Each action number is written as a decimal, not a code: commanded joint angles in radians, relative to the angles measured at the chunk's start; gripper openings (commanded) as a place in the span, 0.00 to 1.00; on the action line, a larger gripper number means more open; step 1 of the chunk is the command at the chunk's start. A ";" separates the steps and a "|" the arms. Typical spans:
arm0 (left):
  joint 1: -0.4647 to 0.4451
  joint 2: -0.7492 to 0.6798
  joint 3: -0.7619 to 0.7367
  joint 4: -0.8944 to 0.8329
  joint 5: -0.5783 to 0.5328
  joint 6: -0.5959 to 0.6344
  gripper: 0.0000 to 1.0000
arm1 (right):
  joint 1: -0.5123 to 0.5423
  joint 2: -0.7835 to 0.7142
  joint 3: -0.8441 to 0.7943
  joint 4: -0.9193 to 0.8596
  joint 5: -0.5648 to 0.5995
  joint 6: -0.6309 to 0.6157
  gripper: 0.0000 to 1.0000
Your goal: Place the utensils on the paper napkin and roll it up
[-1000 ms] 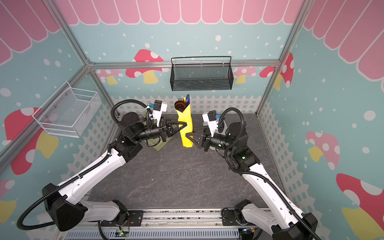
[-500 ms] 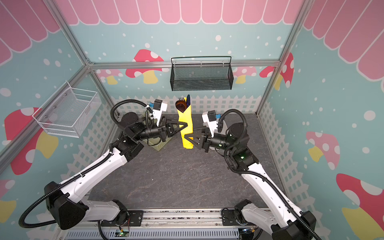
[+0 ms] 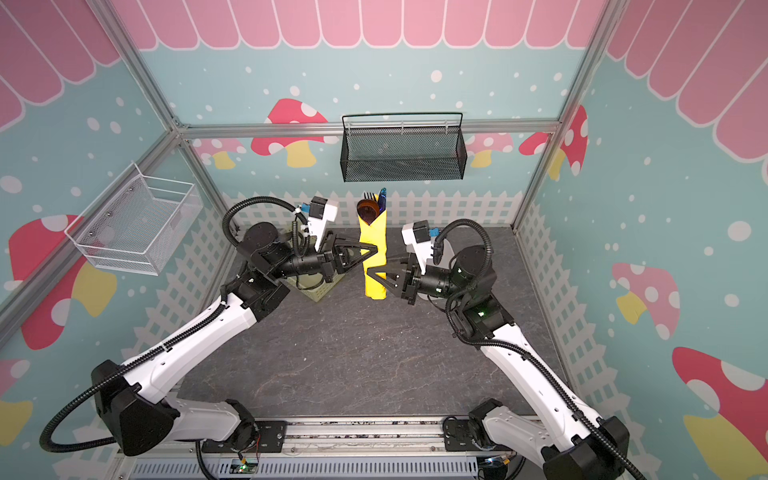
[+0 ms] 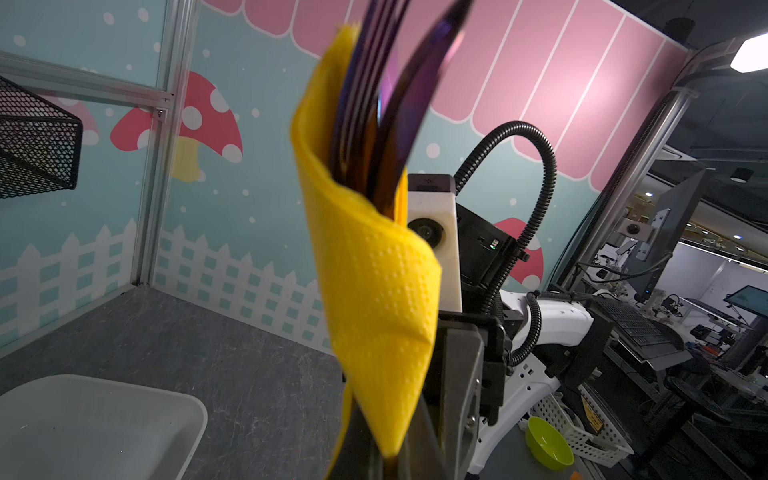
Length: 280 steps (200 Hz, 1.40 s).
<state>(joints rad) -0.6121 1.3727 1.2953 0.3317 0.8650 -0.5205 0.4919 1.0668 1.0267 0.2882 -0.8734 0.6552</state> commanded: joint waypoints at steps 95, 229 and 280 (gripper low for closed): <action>0.013 -0.071 -0.033 0.005 -0.074 0.010 0.37 | 0.025 -0.063 -0.011 0.029 -0.003 -0.026 0.00; -0.024 0.007 0.056 -0.084 0.120 -0.007 0.54 | 0.027 -0.043 -0.011 0.069 -0.059 -0.011 0.01; -0.027 -0.006 0.062 -0.157 0.101 0.043 0.23 | 0.026 -0.036 -0.016 0.051 -0.049 -0.016 0.01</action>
<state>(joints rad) -0.6365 1.3781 1.3365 0.2249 0.9642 -0.5114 0.5114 1.0332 1.0134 0.2951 -0.9127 0.6464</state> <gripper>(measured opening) 0.285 0.104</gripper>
